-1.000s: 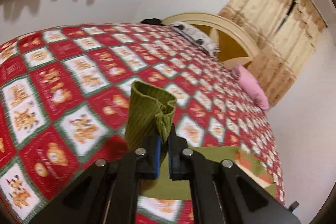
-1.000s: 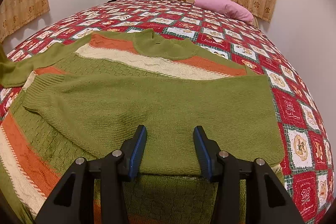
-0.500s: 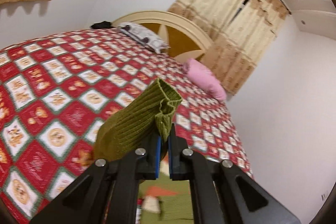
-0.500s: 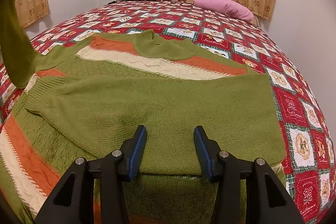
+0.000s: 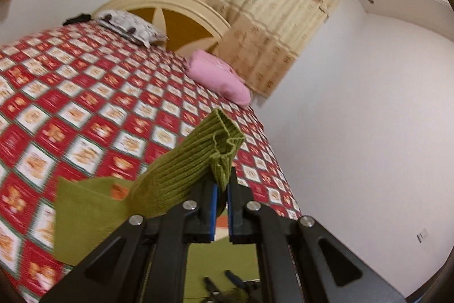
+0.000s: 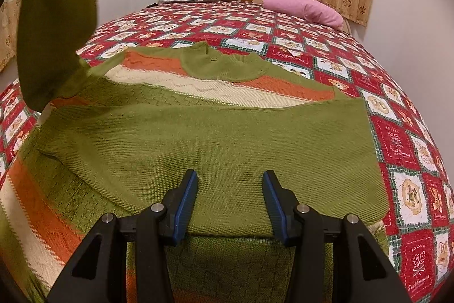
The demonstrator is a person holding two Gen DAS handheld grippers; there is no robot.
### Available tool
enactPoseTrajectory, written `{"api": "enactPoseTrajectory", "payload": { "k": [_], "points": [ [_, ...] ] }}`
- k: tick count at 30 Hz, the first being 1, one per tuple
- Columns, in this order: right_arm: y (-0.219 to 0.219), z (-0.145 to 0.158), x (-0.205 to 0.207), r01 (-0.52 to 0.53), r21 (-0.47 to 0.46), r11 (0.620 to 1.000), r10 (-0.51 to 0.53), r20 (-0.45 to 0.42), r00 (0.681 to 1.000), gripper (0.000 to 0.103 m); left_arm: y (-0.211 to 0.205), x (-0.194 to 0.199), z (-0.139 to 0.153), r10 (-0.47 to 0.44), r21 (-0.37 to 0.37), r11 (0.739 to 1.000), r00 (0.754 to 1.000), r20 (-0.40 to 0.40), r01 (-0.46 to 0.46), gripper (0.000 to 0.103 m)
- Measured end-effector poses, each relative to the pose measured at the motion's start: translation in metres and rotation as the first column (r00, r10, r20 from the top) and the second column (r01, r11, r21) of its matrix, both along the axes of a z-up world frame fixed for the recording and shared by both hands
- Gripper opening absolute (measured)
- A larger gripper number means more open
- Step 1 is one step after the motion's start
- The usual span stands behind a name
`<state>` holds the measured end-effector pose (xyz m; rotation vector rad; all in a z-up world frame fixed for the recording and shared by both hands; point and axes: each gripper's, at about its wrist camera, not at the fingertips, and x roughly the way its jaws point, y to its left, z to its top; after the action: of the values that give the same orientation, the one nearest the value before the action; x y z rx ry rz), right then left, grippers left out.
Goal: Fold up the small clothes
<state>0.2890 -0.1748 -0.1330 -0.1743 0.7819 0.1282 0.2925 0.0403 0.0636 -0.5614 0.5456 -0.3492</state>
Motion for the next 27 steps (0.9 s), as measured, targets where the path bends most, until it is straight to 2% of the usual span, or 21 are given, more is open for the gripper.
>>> {"api": "enactPoseTrajectory", "payload": {
  "k": [4, 6, 8, 11, 13, 15, 16, 18, 21, 22, 24, 27],
  "points": [
    [0.0, 0.0, 0.0, 0.001, 0.003, 1.0, -0.001, 0.003, 1.0, 0.049, -0.047, 0.015, -0.022, -0.033, 0.064, 0.997, 0.999, -0.017, 0.034, 0.005],
    [0.0, 0.001, -0.001, 0.004, 0.008, 1.0, -0.004, 0.006, 1.0, 0.05, -0.064, 0.023, -0.04, -0.049, 0.076, 0.996, 0.998, -0.049, 0.053, 0.005],
    [0.0, 0.001, -0.001, 0.007, 0.011, 1.0, -0.007, 0.008, 1.0, 0.051, -0.081, 0.031, -0.055, -0.059, 0.121, 0.99, 0.994, -0.087, 0.069, 0.005],
    [-0.003, 0.002, -0.001, 0.009, 0.022, 1.0, -0.01, 0.009, 1.0, 0.052, -0.097, 0.037, -0.076, -0.072, 0.174, 0.98, 0.986, -0.149, 0.098, 0.012],
    [-0.003, 0.001, 0.0, 0.009, 0.027, 1.0, -0.01, 0.006, 1.0, 0.052, -0.1, 0.029, -0.078, -0.078, 0.207, 0.972, 0.986, -0.146, 0.108, 0.015],
    [-0.004, 0.001, -0.001, 0.01, 0.03, 1.0, -0.01, 0.006, 1.0, 0.053, -0.09, 0.014, -0.076, -0.085, 0.233, 0.966, 0.987, -0.133, 0.114, 0.038],
    [-0.004, 0.001, -0.001, 0.01, 0.03, 0.999, -0.011, 0.006, 1.0, 0.053, -0.085, 0.006, -0.075, -0.078, 0.247, 0.963, 0.99, -0.12, 0.106, 0.046],
    [-0.004, 0.001, -0.001, 0.01, 0.029, 1.0, -0.01, 0.006, 1.0, 0.053, -0.064, -0.021, -0.072, -0.034, 0.3, 0.953, 0.998, -0.052, 0.048, 0.071],
    [-0.004, 0.001, -0.001, 0.011, 0.03, 0.999, -0.011, 0.006, 1.0, 0.053, -0.038, -0.044, -0.079, 0.049, 0.414, 0.91, 0.999, -0.016, -0.038, 0.075],
    [-0.004, 0.001, -0.001, 0.011, 0.031, 0.999, -0.011, 0.006, 1.0, 0.053, -0.028, -0.053, -0.085, 0.078, 0.467, 0.882, 0.997, -0.024, -0.058, 0.075],
    [-0.004, 0.001, -0.001, 0.011, 0.028, 1.0, -0.011, 0.006, 1.0, 0.053, -0.013, -0.068, -0.1, 0.138, 0.526, 0.845, 0.989, -0.047, -0.093, 0.075],
    [-0.005, 0.001, 0.001, 0.012, 0.027, 1.0, -0.012, 0.005, 1.0, 0.053, 0.003, -0.075, -0.122, 0.149, 0.497, 0.865, 0.981, -0.124, -0.069, 0.075]
  ]
}}
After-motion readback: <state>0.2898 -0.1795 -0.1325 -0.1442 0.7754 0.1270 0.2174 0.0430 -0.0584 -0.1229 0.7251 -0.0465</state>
